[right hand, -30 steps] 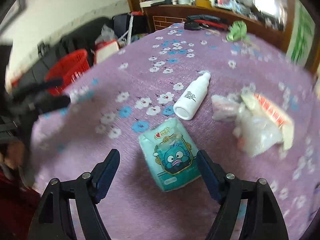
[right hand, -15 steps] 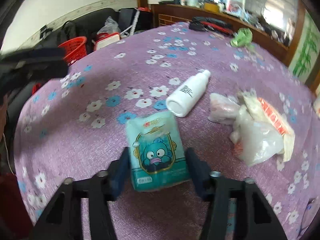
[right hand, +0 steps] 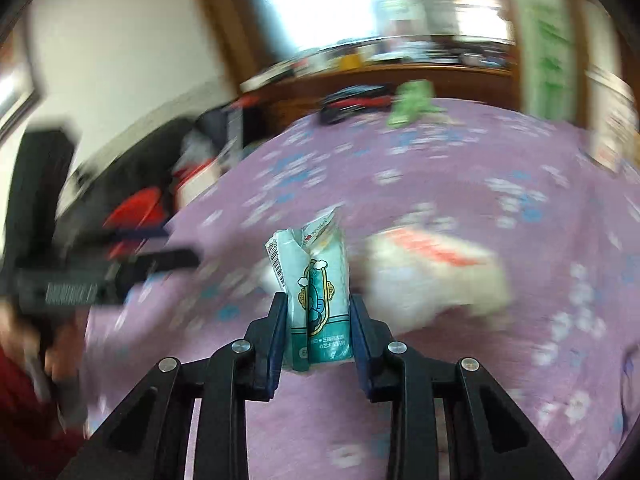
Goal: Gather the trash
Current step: 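Grasp the teal tissue pack with the right tool while the left tool grasps the white spray bottle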
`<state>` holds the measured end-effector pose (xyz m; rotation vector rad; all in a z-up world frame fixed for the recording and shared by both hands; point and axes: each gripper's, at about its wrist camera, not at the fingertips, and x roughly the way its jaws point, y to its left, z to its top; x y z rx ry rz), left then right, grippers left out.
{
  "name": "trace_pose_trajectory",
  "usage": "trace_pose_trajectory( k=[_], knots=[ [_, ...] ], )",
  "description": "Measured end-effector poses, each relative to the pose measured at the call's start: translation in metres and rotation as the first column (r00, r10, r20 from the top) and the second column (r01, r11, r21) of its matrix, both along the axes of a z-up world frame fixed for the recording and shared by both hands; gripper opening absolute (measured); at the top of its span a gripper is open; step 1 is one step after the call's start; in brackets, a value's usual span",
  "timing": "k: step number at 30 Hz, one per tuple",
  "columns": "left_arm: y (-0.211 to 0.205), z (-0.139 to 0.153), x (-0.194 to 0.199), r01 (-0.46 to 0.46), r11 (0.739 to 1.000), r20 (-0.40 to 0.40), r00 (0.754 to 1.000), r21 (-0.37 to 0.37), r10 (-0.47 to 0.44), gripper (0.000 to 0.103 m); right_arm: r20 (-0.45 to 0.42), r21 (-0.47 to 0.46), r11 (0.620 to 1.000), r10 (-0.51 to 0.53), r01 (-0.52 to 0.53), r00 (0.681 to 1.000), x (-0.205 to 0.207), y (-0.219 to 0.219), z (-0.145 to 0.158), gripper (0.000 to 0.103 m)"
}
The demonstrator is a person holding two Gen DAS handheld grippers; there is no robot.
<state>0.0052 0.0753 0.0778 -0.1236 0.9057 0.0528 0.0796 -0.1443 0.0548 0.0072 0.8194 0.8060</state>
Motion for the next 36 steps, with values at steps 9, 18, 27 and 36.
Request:
trace_pose_trajectory(
  k=[9, 18, 27, 36],
  knots=[
    [-0.032, -0.030, 0.048, 0.032, 0.999, -0.042, 0.999, 0.021, -0.031, 0.058, -0.031, 0.113, 0.982, -0.150, 0.152, 0.988, 0.017, -0.024, 0.009, 0.032],
    [-0.025, -0.057, 0.065, 0.048, 0.999, -0.078, 0.996, -0.019, -0.049, 0.037, -0.023, 0.081, 0.988, -0.132, 0.134, 0.991, 0.015, -0.017, 0.004, 0.032],
    [-0.011, -0.060, 0.064, 0.024, 0.998, 0.011, 1.000, -0.051, -0.024, 0.029, -0.015, 0.061, 0.988, -0.141, 0.142, 0.990, 0.017, -0.014, 0.000, 0.032],
    [0.005, -0.042, 0.056, -0.021, 1.000, 0.137, 0.990, -0.007, 0.021, 0.029, 0.033, 0.027, 0.991, -0.134, 0.133, 0.990, 0.008, -0.003, 0.001, 0.032]
  ],
)
